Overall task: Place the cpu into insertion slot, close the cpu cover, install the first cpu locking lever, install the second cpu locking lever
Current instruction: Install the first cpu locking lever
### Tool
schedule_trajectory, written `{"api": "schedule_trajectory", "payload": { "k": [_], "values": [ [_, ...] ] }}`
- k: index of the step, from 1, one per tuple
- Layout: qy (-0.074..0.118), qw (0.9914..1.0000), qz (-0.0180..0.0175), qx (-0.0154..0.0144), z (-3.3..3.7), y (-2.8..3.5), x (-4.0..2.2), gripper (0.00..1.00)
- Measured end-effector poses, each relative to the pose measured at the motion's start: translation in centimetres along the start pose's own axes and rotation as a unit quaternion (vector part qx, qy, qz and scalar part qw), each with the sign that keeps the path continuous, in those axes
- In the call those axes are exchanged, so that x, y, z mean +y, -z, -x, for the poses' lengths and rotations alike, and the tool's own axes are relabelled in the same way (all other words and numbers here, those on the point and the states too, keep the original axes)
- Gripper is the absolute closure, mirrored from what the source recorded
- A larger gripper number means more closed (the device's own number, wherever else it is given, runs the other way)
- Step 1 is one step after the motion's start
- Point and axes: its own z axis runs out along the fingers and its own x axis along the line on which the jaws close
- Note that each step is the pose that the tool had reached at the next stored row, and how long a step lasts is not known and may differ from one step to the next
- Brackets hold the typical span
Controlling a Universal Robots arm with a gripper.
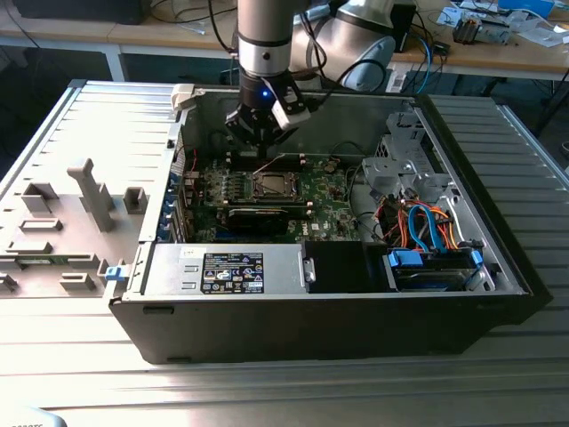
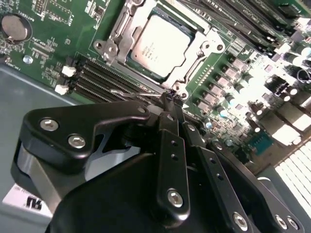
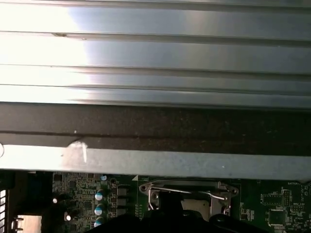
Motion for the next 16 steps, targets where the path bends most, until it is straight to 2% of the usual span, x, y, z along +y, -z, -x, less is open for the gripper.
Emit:
{"api": "schedule_trajectory", "payload": {
  "k": [6,10,11,12,13,14,16],
  "values": [
    [-0.001,1.0,0.0008,0.0,0.04,-1.0,0.51,0.89],
    [-0.001,1.0,0.0009,-0.0001,0.05,-1.36,0.88,0.89],
    [-0.001,1.0,0.0009,0.0,0.24,-2.02,0.99,0.89],
    [-0.001,1.0,0.0009,0.0,1.64,-2.78,0.95,0.89],
    [-0.001,1.0,0.0022,0.0,2.83,-3.23,0.91,0.89],
    [-0.001,0.99997,0.0073,-0.0001,3.23,-3.36,0.79,0.89],
    [-0.001,0.99996,0.0089,-0.0002,3.28,-3.37,0.74,0.89]
  ]
}}
